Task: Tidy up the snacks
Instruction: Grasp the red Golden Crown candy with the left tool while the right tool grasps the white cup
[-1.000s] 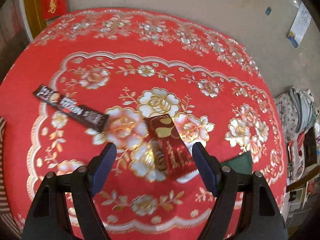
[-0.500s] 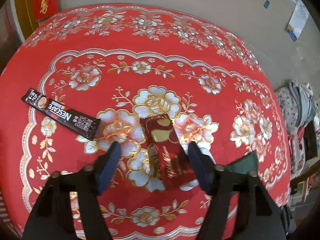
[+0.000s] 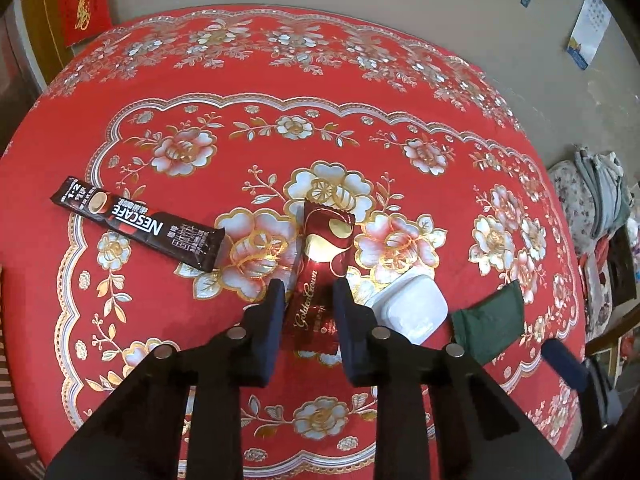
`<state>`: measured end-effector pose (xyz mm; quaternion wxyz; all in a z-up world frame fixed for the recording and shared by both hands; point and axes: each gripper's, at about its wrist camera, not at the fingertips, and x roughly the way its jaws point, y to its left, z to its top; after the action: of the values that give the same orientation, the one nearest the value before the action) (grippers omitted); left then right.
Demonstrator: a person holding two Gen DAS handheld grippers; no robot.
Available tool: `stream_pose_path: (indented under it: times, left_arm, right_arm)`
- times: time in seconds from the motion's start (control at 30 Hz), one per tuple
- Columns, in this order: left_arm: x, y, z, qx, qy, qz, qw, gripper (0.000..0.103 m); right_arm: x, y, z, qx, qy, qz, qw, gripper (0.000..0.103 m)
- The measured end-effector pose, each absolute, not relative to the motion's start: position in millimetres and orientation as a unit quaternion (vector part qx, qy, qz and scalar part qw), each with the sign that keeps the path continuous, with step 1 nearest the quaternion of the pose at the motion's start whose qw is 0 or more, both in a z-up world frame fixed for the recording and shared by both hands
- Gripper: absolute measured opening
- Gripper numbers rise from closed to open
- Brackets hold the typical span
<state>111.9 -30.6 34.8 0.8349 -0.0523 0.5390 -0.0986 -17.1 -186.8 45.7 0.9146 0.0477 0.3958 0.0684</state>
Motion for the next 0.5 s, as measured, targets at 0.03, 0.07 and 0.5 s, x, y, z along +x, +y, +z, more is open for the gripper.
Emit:
stream_pose_path:
  times: [0.03, 0.07, 0.5]
  left_arm:
    - [111, -32, 35, -0.048, 0.539, -0.100, 0.835, 0.032]
    - [110, -36, 35, -0.044, 0.537, -0.103, 0.836, 0.035]
    - [122, -37, 34, -0.004, 0.525, -0.092, 0.846, 0.024]
  right_arm:
    - [-12, -185, 48, 0.039, 0.393, 0.071, 0.916, 0.083]
    - [-8, -183, 48, 0.032, 0.394, 0.074, 0.916, 0.083]
    - [3, -170, 39, 0.008, 0.411, 0.087, 0.908, 0.083]
